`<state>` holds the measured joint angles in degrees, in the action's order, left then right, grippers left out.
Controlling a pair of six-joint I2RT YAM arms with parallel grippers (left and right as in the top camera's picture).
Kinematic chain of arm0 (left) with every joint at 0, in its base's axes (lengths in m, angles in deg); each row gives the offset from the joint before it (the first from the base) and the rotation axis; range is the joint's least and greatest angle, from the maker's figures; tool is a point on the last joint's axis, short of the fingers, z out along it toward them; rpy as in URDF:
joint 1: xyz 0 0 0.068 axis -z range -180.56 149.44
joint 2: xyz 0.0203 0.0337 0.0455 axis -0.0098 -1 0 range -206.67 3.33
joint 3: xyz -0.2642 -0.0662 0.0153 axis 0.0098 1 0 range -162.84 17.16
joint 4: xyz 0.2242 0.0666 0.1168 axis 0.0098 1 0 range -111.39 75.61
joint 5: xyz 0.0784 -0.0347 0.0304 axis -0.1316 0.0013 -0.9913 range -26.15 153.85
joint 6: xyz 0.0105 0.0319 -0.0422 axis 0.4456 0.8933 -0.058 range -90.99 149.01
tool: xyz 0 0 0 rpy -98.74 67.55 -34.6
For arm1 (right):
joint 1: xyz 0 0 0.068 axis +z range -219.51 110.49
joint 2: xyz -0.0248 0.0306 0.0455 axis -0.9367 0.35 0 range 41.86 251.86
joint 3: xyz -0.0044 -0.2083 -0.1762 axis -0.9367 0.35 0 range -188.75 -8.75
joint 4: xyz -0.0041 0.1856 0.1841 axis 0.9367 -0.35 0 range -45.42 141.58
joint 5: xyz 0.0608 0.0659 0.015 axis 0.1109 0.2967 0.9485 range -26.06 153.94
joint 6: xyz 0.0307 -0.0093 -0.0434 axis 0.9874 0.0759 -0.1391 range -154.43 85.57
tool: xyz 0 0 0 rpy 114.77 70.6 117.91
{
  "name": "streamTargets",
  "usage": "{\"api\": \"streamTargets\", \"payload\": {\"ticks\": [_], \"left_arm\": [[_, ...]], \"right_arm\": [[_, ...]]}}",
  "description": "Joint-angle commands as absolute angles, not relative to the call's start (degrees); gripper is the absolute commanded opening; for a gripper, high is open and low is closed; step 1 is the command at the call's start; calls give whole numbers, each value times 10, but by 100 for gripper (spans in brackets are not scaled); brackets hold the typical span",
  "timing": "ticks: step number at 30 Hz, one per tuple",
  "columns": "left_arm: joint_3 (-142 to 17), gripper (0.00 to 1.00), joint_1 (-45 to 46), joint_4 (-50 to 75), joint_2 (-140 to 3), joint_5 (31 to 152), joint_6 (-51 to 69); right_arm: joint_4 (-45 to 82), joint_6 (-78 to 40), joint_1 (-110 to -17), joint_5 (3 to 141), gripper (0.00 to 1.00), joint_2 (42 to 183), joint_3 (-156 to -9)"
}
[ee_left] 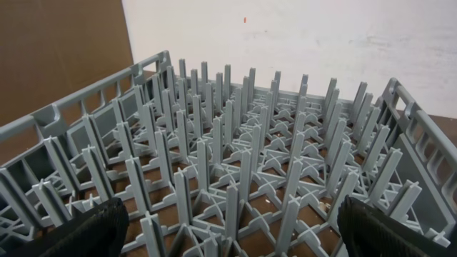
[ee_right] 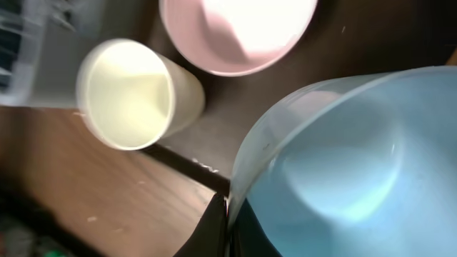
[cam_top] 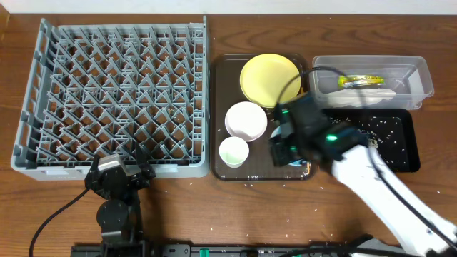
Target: Sort waste into correct bins and load items into the dishwasher
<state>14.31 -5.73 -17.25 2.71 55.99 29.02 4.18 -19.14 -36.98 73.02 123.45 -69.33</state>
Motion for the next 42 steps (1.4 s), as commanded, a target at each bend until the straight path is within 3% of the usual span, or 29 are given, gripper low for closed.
{"api": "streamTargets", "payload": {"ticks": [1, 14, 23, 31, 34, 40, 42], "left_arm": [[147, 95, -60, -173, 30, 559, 292], [147, 95, -60, -173, 30, 559, 292], [147, 95, -60, -173, 30, 559, 292], [147, 94, -59, -189, 30, 559, 292], [134, 95, -59, -185, 30, 561, 274], [34, 95, -60, -65, 2, 627, 268], [-31, 95, -60, 0, -36, 645, 252]], "right_arm": [[50, -166, -342, 661, 1, 1297, -697], [58, -173, -324, 689, 2, 1377, -698], [54, -173, -326, 711, 23, 1376, -714], [-4, -174, -335, 757, 37, 1372, -832], [-5, -182, -335, 765, 49, 1372, -867], [-32, -161, -325, 771, 49, 1390, -872], [-38, -153, -318, 771, 42, 1412, -872]]}}
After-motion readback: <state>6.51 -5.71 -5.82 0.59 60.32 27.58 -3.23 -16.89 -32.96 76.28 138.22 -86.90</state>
